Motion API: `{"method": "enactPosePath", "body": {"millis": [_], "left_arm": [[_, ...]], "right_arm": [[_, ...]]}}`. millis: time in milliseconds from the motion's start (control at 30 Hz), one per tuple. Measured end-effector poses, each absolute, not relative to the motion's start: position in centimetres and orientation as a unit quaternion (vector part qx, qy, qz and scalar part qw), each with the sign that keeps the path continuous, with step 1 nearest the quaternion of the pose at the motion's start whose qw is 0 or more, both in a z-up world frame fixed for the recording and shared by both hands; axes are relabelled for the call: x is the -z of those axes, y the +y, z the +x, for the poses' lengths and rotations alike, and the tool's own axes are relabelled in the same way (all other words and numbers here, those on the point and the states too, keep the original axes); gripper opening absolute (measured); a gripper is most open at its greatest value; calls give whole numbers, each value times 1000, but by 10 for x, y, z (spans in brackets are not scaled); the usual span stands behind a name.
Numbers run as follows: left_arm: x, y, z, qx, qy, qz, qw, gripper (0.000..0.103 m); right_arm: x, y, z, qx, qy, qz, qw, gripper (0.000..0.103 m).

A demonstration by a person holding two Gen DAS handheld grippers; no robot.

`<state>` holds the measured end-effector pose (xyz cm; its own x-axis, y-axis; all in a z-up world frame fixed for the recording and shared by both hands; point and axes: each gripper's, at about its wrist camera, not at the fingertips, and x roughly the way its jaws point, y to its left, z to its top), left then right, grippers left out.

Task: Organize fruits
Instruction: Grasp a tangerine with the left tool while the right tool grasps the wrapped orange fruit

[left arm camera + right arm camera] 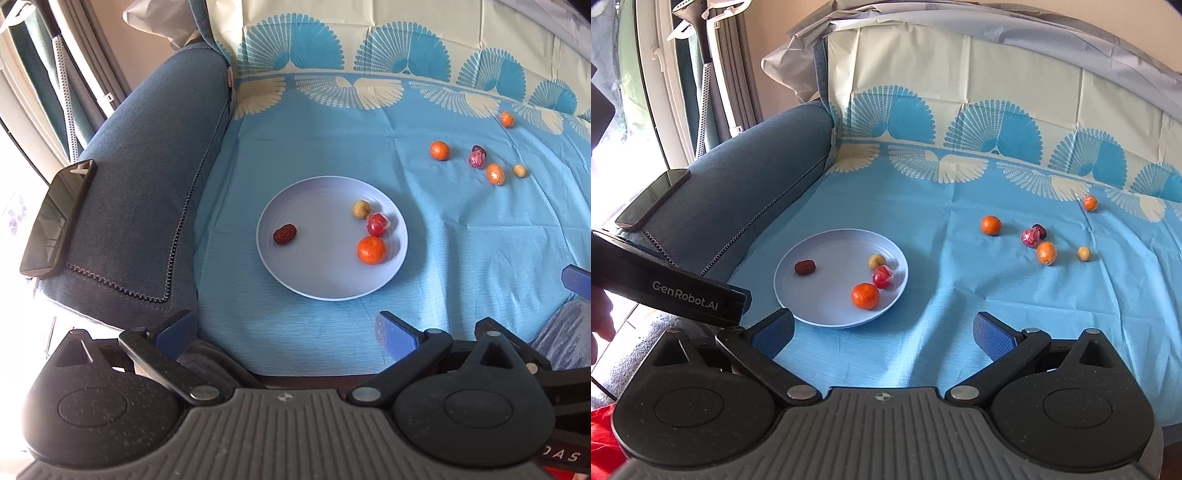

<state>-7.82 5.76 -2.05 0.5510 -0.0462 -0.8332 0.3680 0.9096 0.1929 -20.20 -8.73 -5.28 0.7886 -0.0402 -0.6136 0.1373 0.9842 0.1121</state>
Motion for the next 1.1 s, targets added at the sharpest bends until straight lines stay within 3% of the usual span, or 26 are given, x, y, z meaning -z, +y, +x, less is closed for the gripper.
{"method": "enactPosePath", "body": {"millis": [600,867,1100], "left_arm": [[50,-87,-20,172,457,219,845,103],[83,-188,75,206,425,228,852,103],[151,-255,152,246,421,259,834,103]], "right_arm": [[95,-242,-185,216,310,144,915,102],[140,-310,-111,255,315,162,900,102],[193,-339,-23,260,334,163,891,102]]}}
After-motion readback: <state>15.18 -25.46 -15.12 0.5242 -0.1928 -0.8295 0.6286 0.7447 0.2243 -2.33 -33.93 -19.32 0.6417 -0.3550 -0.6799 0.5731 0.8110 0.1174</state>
